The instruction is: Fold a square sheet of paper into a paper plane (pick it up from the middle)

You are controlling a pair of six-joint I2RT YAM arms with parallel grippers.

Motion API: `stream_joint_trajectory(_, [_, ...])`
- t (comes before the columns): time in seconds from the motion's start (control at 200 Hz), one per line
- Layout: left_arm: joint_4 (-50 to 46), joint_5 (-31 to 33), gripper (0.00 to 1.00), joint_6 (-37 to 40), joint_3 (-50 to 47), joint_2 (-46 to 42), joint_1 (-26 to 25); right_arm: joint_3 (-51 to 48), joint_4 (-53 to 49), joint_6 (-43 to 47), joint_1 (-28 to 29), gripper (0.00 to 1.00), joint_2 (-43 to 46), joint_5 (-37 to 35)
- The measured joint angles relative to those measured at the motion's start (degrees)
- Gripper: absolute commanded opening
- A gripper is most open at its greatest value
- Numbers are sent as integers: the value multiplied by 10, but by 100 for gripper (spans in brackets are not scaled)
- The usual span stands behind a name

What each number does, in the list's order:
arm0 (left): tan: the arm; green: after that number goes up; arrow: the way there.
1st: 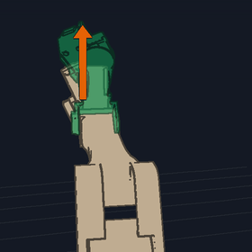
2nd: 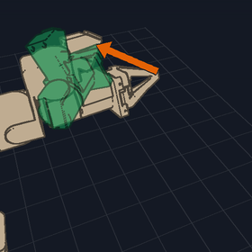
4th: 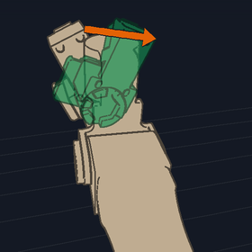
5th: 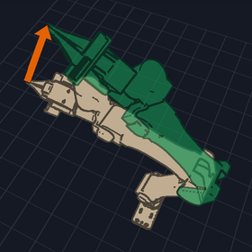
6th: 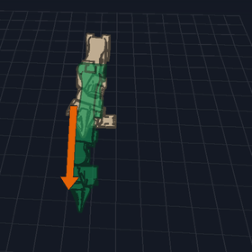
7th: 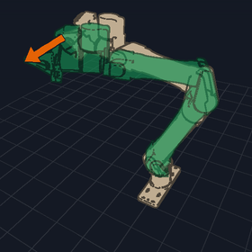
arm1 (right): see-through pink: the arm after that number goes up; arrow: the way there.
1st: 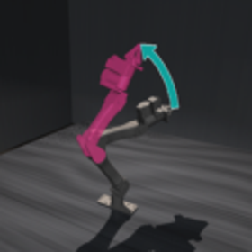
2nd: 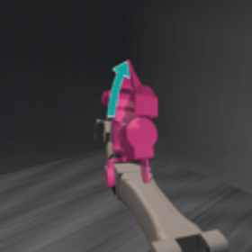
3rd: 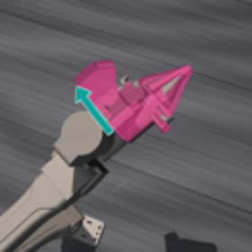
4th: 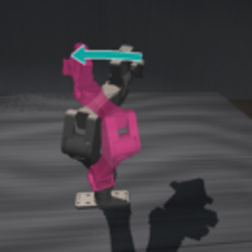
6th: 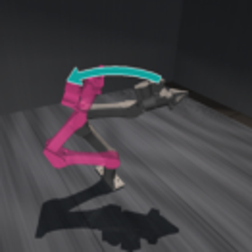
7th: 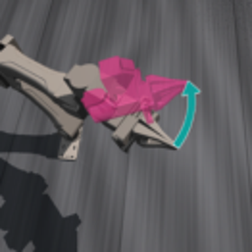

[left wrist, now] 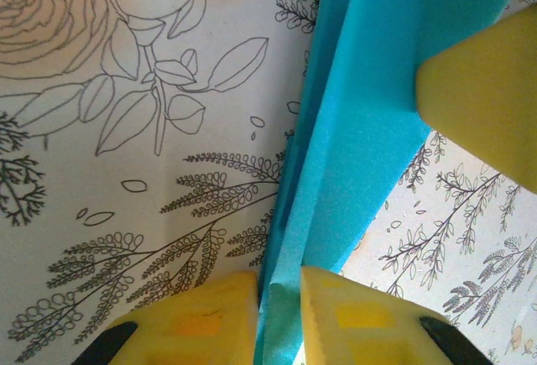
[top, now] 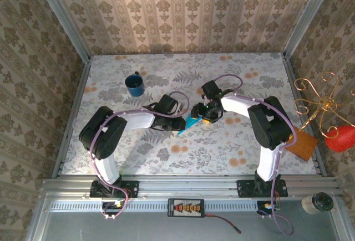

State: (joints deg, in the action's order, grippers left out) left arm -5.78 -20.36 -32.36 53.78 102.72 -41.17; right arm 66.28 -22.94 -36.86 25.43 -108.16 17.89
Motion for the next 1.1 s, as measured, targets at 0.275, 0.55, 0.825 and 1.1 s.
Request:
stream_joint_trajectory(0.275, [0, -1, 21, 0, 0, 0, 0, -118, 29, -3, -20, 60, 108, -15])
stream_joint_trajectory(0.55, [0, -1, 20, 0, 0, 0, 0, -178, 128, -36, -5, 35, 182, 28])
stream_joint_trajectory(0.825, [-2, -2, 21, 0, 1, 1, 1, -159, 231, -96, 15, 18, 121, 66])
stream_joint_trajectory(1.1, [-3, -6, 21, 0, 3, 3, 3, -138, 259, -127, 15, 16, 70, 73])
